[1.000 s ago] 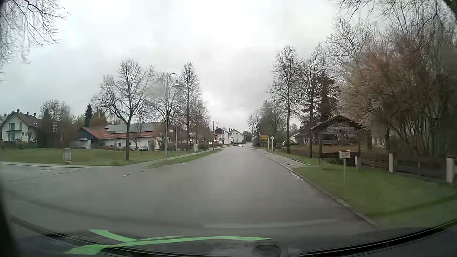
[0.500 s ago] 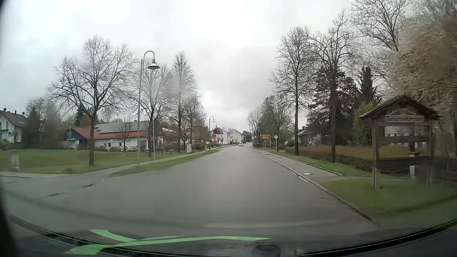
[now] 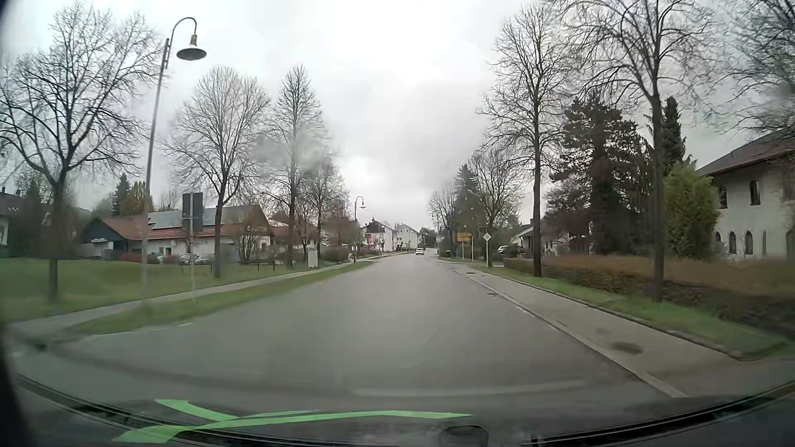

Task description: Follow the waypoints while adhering to traffic rules and regulations

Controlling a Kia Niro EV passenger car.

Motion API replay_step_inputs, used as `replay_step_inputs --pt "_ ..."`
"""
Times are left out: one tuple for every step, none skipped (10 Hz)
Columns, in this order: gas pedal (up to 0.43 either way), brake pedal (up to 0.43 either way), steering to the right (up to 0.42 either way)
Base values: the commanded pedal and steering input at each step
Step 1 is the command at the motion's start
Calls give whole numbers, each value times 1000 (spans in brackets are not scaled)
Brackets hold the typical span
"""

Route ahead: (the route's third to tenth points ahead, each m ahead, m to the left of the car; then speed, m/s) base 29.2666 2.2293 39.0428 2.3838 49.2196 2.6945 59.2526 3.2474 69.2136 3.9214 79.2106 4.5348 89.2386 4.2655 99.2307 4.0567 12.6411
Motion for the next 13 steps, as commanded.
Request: replay_step_inputs --pt "20 0 3" --pt "20 0 2" --pt "20 0 -1" --pt "28 0 -3" --pt "39 0 -3" --pt "39 0 -3" --pt "67 0 -5" --pt "79 0 -7" --pt "110 0 -9" --pt "110 0 -9" --pt "110 0 -10" --pt "110 0 -11" --pt "118 0 -11"
